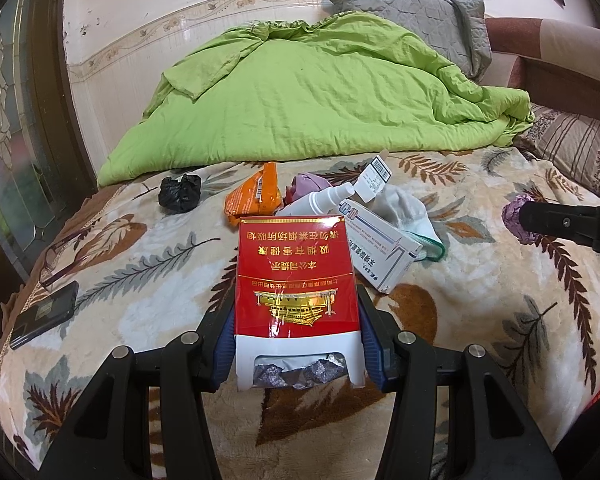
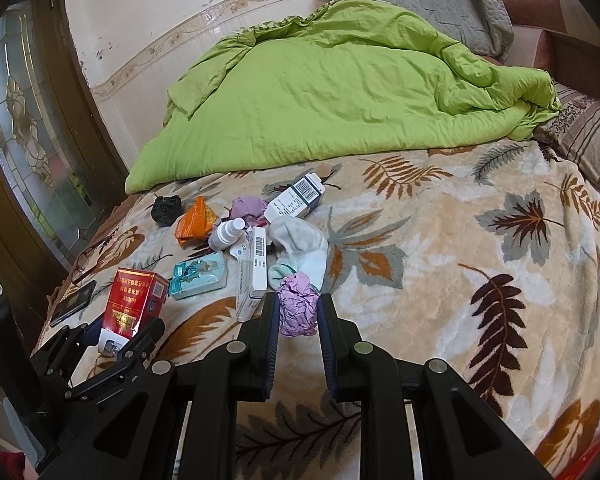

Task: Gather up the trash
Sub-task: 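Hold the pink paper and red cigarette box lifted above the bed, then carry both items to the red wastebasket and drop them in, then swing both open grippers back over the trash on the bed, then grasp the white barcode box with the right gripper while the left grasps the blue wipe pack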

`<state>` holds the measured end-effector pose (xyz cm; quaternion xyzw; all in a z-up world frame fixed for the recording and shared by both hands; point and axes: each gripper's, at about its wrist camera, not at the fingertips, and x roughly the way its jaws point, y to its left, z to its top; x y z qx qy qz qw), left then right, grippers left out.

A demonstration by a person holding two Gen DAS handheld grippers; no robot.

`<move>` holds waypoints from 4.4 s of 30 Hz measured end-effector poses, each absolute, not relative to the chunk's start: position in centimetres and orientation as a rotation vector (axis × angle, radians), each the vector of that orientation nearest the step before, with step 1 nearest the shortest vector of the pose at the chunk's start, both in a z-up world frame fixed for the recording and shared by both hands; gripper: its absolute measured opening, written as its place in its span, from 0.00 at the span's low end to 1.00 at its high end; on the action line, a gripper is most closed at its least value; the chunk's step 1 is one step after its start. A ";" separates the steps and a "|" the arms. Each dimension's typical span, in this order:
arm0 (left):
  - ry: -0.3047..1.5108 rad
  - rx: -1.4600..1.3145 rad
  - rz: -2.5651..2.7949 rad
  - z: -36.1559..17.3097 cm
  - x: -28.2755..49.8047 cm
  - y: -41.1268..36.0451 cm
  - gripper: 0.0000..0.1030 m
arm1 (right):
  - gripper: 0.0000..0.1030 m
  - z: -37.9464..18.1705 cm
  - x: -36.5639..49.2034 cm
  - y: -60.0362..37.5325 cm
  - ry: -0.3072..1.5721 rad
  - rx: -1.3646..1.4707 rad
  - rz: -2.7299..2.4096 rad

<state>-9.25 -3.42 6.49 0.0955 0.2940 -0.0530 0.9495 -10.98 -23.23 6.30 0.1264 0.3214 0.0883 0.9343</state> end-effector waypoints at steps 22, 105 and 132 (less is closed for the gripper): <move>0.583 0.155 -0.267 7.0 -10.8 -4.7 0.50 | 0.20 6.4 -12.9 -24.3 0.654 0.354 0.204; 0.706 -0.062 -0.283 13.1 -14.4 4.6 0.79 | 0.73 11.1 -18.3 -21.9 0.724 0.308 0.329; 0.833 -0.079 -0.292 7.6 1.3 4.6 0.79 | 0.14 0.8 -0.3 -20.4 0.949 0.569 0.360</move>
